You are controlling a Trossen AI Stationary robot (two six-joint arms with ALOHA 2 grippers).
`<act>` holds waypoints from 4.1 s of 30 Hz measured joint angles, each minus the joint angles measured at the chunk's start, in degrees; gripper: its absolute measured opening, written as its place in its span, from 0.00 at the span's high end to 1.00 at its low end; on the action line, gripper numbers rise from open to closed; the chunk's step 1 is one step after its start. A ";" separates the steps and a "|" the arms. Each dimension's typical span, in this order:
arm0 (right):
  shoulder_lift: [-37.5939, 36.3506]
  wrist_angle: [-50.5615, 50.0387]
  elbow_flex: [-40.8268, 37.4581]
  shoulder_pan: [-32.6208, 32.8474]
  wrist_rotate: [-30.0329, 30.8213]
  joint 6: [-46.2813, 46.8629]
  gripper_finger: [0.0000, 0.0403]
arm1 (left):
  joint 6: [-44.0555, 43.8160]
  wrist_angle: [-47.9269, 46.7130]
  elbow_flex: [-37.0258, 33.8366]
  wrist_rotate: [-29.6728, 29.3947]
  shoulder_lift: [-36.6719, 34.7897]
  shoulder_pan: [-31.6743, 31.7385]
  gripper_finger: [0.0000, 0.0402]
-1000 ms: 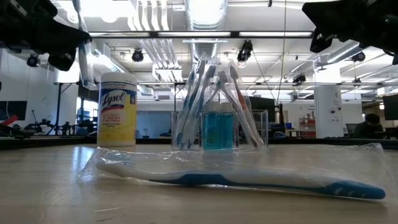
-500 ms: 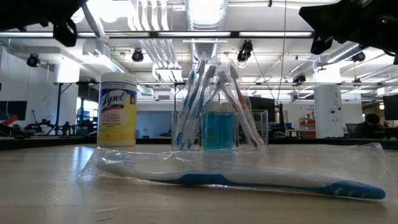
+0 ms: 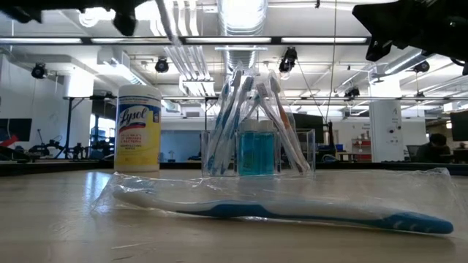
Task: Pick & Place toothbrushing station
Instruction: Put the blue toothbrush into the left compartment of the transparent organizer
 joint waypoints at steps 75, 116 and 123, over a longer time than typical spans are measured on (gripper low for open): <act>0.00 -0.07 0.00 0.01 -0.13 0.24 0.98 | -5.29 18.47 5.43 5.61 47.29 10.36 0.66; 0.00 -0.57 0.02 0.02 -0.11 -0.20 0.98 | 1.29 -31.20 -6.11 14.71 -29.88 7.87 0.98; 0.55 -0.63 0.02 0.01 -0.09 -0.45 0.98 | 0.19 -26.09 -13.90 16.09 -39.59 7.89 0.99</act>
